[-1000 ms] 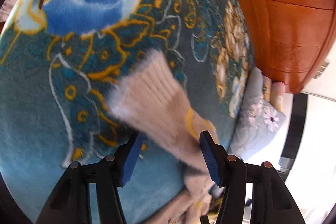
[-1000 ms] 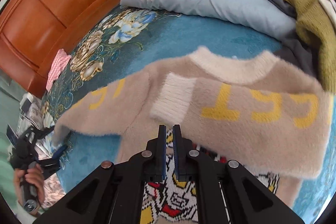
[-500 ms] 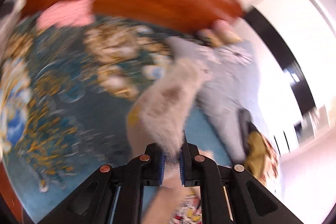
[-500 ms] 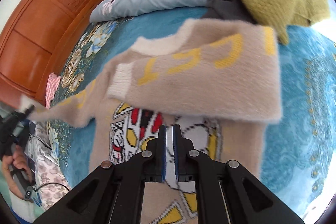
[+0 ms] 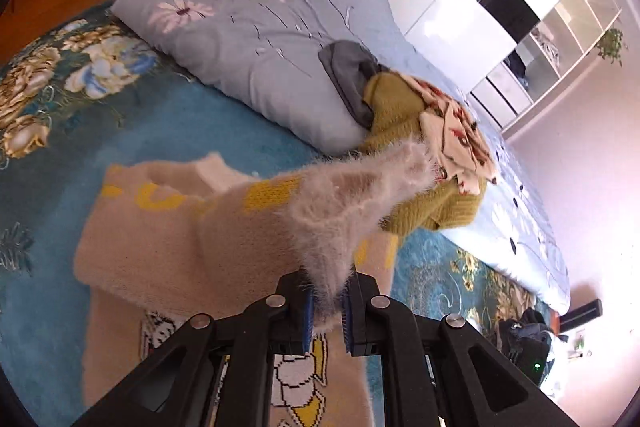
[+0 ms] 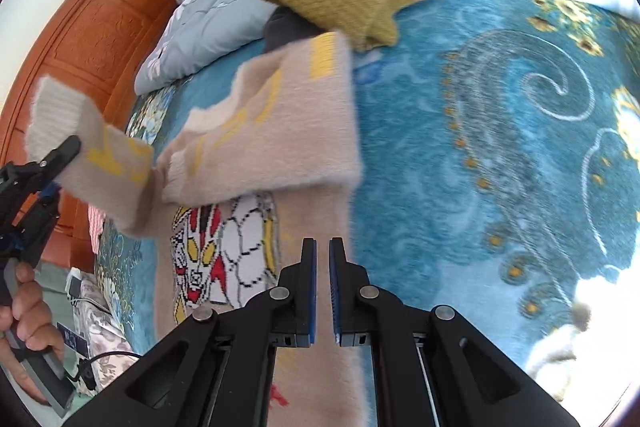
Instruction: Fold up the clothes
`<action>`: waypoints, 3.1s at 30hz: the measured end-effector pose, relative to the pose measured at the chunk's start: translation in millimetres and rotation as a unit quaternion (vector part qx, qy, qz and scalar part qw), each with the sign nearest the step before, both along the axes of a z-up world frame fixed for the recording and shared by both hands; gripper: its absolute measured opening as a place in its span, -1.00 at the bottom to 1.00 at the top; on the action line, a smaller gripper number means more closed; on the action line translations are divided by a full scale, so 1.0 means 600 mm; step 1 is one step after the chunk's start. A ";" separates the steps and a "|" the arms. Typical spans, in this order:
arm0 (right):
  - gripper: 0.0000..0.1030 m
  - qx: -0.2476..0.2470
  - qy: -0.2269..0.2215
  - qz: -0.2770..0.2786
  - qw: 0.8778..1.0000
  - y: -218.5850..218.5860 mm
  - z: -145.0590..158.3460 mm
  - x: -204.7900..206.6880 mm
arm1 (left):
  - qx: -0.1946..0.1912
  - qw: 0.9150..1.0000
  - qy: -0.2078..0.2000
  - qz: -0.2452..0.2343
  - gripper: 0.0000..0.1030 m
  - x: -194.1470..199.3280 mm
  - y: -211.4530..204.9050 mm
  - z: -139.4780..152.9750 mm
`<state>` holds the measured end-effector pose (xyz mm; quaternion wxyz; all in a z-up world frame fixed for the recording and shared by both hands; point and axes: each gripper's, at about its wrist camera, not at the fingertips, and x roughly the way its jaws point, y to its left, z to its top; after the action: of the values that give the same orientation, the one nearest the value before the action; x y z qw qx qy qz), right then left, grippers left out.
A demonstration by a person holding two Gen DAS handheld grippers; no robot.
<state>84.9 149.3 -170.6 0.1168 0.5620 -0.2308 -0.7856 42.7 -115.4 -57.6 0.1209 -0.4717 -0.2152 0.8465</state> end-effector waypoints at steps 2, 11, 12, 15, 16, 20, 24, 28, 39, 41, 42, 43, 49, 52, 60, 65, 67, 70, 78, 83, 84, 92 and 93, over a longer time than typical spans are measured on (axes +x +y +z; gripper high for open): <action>-0.89 -0.003 -0.005 -0.011 1.000 0.019 -0.003 0.009 | -0.011 1.000 -0.025 -0.014 -0.78 -0.005 0.028 -0.020; -0.89 -0.014 -0.026 -0.027 0.999 0.046 -0.026 0.036 | -0.061 0.989 -0.118 -0.056 -0.73 -0.011 0.105 -0.113; -0.89 -0.016 -0.027 -0.026 0.999 0.043 -0.027 0.037 | -0.064 0.988 -0.126 -0.060 -0.70 -0.010 0.110 -0.124; -0.89 -0.018 -0.028 -0.018 0.999 0.035 -0.029 0.035 | -0.068 0.984 -0.146 -0.077 -0.45 -0.005 0.118 -0.143; -0.89 -0.018 -0.030 -0.016 0.999 0.032 -0.030 0.035 | -0.063 0.983 -0.152 -0.082 -0.25 -0.003 0.119 -0.147; -0.89 -0.024 -0.024 -0.009 0.999 0.026 -0.024 0.032 | -0.026 0.983 -0.157 -0.093 -0.01 0.016 0.106 -0.140; -0.89 -0.037 -0.004 -0.002 0.999 0.022 -0.012 0.025 | 0.026 0.989 -0.135 -0.046 0.16 0.063 0.037 -0.117; -0.89 -0.085 0.014 0.003 0.996 0.008 -0.003 0.003 | 0.039 0.989 -0.131 0.062 0.17 0.125 -0.068 -0.119; -0.18 -0.083 -0.007 -0.035 0.996 -0.041 -0.026 -0.057 | 0.098 0.951 -0.144 0.255 0.17 0.303 -0.282 -0.138; -0.18 -0.074 -0.008 -0.044 0.996 -0.043 -0.034 -0.055 | 0.108 0.946 -0.146 0.268 0.17 0.321 -0.299 -0.140; -0.18 -0.081 -0.015 -0.042 0.996 -0.045 -0.040 -0.056 | 0.113 0.944 -0.147 0.272 0.17 0.329 -0.306 -0.142; -0.18 -0.090 -0.014 -0.037 0.995 -0.051 -0.041 -0.057 | 0.115 0.943 -0.150 0.274 0.17 0.334 -0.310 -0.145; -0.19 -0.064 -0.003 -0.004 0.998 -0.094 -0.031 -0.070 | 0.119 0.944 -0.158 0.264 0.17 0.347 -0.311 -0.145; -0.78 -0.058 -0.012 0.016 0.998 -0.110 -0.032 -0.075 | 0.120 0.946 -0.159 0.257 0.17 0.342 -0.304 -0.142; -0.85 -0.055 0.116 0.039 0.991 -0.100 0.086 -0.105 | 0.113 0.950 -0.161 0.244 0.17 0.348 -0.296 -0.137; -0.85 -0.017 0.124 0.011 0.992 -0.056 0.097 -0.127 | 0.112 0.948 -0.166 0.247 0.17 0.351 -0.299 -0.143; -0.85 0.000 0.093 -0.004 0.996 -0.041 0.062 -0.136 | 0.104 0.949 -0.168 0.246 0.17 0.352 -0.298 -0.145; -0.85 -0.001 0.035 -0.037 0.999 -0.017 0.002 -0.145 | 0.097 0.949 -0.175 0.242 0.17 0.356 -0.299 -0.151; -0.79 -0.038 0.000 -0.056 0.998 0.010 -0.032 -0.145 | 0.090 0.953 -0.194 0.214 0.17 0.350 -0.279 -0.178; -0.62 -0.053 0.015 -0.051 0.997 0.023 -0.007 -0.113 | 0.067 0.958 -0.198 0.194 0.17 0.347 -0.272 -0.187; -0.59 -0.062 0.017 -0.046 0.997 0.027 -0.005 -0.096 | 0.070 0.959 -0.197 0.193 0.17 0.348 -0.275 -0.189; -0.30 -0.120 -0.053 0.008 0.991 0.057 -0.070 0.085 | 0.094 0.964 -0.196 0.152 0.17 0.344 -0.274 -0.210; -0.30 -0.134 -0.062 -0.001 0.989 0.061 -0.081 0.106 | 0.095 0.965 -0.195 0.146 0.17 0.344 -0.269 -0.212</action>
<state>148.6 185.8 -219.4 0.1758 0.5890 -0.3410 -0.7112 249.2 -276.9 -184.8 -0.0040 -0.5772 -0.3810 0.7223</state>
